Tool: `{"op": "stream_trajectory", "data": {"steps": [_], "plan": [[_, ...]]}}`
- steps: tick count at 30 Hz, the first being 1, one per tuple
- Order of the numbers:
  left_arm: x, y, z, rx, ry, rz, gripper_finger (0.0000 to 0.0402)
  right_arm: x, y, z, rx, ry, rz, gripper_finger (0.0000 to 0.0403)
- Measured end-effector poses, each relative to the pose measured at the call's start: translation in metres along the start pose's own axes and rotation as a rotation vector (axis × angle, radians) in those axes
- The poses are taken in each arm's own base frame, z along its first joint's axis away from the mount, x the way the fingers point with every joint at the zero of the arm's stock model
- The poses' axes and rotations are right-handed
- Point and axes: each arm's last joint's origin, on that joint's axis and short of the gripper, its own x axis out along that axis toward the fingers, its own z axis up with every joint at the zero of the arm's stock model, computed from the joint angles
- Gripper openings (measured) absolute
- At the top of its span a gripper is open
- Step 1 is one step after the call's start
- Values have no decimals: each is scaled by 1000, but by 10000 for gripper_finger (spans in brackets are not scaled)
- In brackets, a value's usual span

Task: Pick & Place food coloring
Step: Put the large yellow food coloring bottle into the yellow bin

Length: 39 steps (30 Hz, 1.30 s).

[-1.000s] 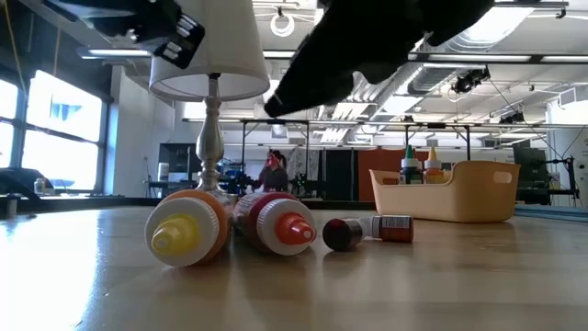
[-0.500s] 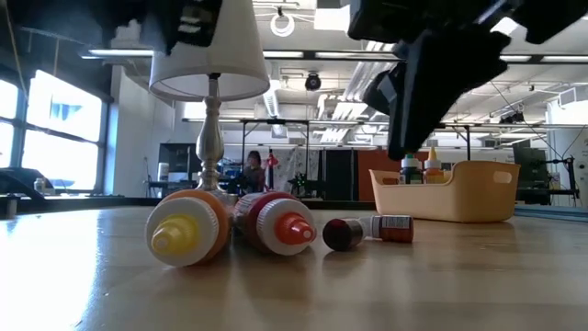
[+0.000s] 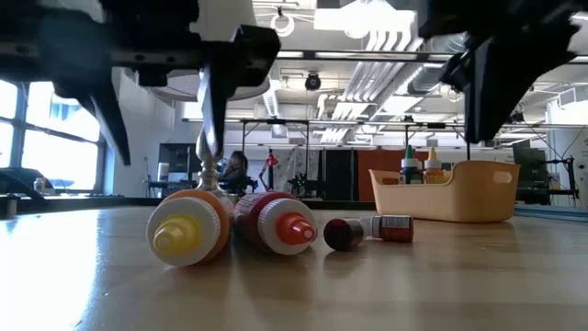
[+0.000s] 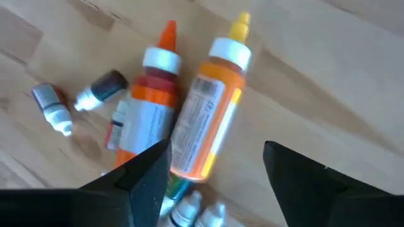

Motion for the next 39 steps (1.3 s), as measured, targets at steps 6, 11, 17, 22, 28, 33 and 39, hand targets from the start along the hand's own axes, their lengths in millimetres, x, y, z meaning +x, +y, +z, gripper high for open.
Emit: {"op": "stream_trajectory", "data": {"steps": [6, 11, 17, 22, 28, 33, 39], "plan": [[1, 3, 9, 30, -59, 2, 255, -33, 4, -44, 0, -279, -17, 112], [13, 2, 11, 11, -102, -32, 255, -47, -6, -68, 38, -496, 32, 112], [21, 3, 20, 28, -173, 3, 255, -51, -20, -81, 103, -645, 152, 112], [39, 2, 14, 17, -144, -36, 255, -53, -29, -85, 130, -707, 202, 112], [46, -1, 13, 13, -154, -87, 254, -55, -30, -84, 148, -732, 215, 112], [46, -2, 11, -8, -137, -97, 230, -56, -29, -83, 155, -740, 233, 112], [46, -2, 11, -4, -138, -101, 196, -56, -29, -83, 155, -740, 232, 112]]}}
